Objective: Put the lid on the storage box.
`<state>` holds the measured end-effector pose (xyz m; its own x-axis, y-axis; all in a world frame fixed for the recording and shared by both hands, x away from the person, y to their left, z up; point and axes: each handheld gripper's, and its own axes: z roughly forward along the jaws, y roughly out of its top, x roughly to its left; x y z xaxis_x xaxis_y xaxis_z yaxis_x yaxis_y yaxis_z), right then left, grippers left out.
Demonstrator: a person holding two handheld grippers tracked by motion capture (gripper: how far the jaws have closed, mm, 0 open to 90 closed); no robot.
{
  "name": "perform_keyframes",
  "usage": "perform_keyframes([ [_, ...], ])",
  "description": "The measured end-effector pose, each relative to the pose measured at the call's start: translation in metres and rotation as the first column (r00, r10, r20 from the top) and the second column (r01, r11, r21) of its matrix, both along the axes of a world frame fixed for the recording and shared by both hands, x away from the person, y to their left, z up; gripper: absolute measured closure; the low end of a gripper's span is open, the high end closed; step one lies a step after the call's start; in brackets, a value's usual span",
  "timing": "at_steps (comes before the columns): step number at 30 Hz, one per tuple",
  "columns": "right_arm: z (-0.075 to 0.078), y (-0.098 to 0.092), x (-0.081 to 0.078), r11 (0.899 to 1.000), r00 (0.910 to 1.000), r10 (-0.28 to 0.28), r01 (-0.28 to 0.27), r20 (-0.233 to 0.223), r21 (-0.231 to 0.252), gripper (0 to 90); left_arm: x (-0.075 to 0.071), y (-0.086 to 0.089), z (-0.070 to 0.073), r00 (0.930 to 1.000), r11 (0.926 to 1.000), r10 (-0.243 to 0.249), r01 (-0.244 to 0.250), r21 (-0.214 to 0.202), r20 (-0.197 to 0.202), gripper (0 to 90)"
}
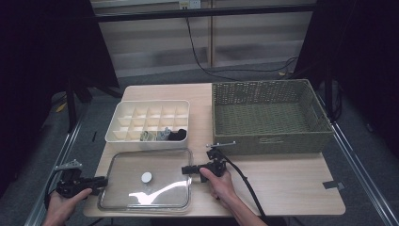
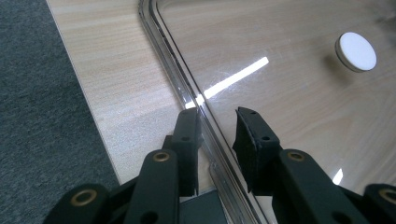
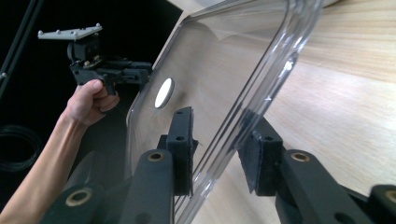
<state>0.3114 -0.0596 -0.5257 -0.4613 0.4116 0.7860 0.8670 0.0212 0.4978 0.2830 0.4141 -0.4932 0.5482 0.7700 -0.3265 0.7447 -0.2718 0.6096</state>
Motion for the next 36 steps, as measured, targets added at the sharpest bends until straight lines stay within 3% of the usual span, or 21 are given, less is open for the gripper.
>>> perform_keyframes([
  [3, 0.000, 0.000, 0.000, 1.000, 1.0000, -0.004, 0.004, 0.001, 0.005, 68.5, 0.000, 0.000, 0.000, 1.0000, 0.9999, 0.004, -0.004, -0.010, -0.004, 69.5],
  [5, 0.000, -0.002, 0.000, 1.000, 0.9999, -0.016, 0.016, -0.002, 0.023, 71.7, 0.001, 0.001, -0.001, 0.9998, 0.9991, 0.010, -0.010, -0.041, -0.019, 62.1],
  [9, 0.000, -0.003, 0.000, 1.000, 0.9998, -0.019, 0.019, 0.003, 0.024, 73.6, 0.001, 0.002, 0.001, 0.9996, 0.9990, 0.006, -0.007, -0.043, -0.028, 53.4],
  [12, 0.000, -0.004, 0.000, 0.999, 0.9996, -0.027, 0.026, 0.009, 0.027, 75.8, 0.002, 0.003, 0.000, 0.9986, 0.9967, -0.003, -0.001, -0.081, -0.052, 45.7],
  [16, 0.001, -0.004, -0.001, 0.999, 0.9993, -0.031, 0.030, 0.020, 0.028, 76.1, 0.002, 0.001, 0.000, 0.9972, 0.9943, -0.040, 0.033, -0.101, -0.064, 46.4],
  [25, 0.005, -0.002, -0.003, 0.999, 0.9975, -0.034, 0.034, 0.062, 0.008, 75.4, 0.000, 0.003, -0.001, 0.9958, 0.9907, -0.029, 0.017, -0.135, -0.087, 47.6],
  [29, 0.008, 0.000, -0.004, 0.999, 0.9965, -0.046, 0.046, 0.069, -0.002, 75.1, -0.003, 0.004, 0.004, 0.9979, 0.9920, -0.015, 0.007, -0.126, -0.064, 51.9],
  [34, 0.021, 0.004, -0.005, 0.998, 0.9931, -0.054, 0.058, 0.105, -0.036, 74.9, -0.008, 0.012, 0.006, 0.9992, 0.9841, 0.005, -0.013, -0.177, -0.040, 58.2],
  [36, 0.024, 0.006, -0.005, 0.997, 0.9929, -0.061, 0.066, 0.103, -0.049, 74.4, -0.008, 0.012, 0.007, 0.9993, 0.9846, 0.011, -0.017, -0.174, -0.036, 58.8],
])
